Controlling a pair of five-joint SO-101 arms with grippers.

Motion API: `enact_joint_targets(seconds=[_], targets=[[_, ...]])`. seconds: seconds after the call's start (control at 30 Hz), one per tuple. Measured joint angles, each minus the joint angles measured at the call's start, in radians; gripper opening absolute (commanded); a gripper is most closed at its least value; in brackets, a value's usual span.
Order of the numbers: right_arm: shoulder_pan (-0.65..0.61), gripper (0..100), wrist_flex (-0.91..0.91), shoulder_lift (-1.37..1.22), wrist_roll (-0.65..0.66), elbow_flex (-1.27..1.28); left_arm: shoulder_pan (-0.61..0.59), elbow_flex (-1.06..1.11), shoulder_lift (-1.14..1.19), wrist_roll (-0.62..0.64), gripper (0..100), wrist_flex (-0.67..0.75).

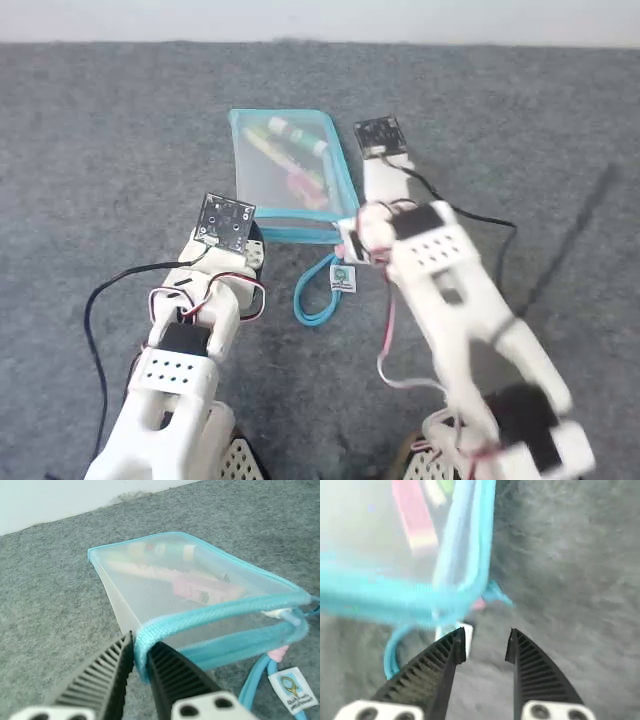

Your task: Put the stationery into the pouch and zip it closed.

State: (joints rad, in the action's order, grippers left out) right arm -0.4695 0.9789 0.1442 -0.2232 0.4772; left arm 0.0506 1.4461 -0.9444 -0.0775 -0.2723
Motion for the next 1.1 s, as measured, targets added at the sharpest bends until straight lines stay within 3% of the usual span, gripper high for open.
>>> enact_joint_targets(seconds=[0.77, 0.93, 1.1], targets=[[-0.071, 13.2, -0.209, -0.405, -0.035, -0.130, -0.008, 0.002, 0.002, 0.000, 1, 0.000], [-0.068, 0.0, -0.207, -0.414, -0.035, -0.132, -0.008, 0.002, 0.002, 0.000, 1, 0.000], [0.023, 0.8, -0.107, -0.416, 0.011, -0.173, -0.008, 0.002, 0.002, 0.000, 1, 0.000]])
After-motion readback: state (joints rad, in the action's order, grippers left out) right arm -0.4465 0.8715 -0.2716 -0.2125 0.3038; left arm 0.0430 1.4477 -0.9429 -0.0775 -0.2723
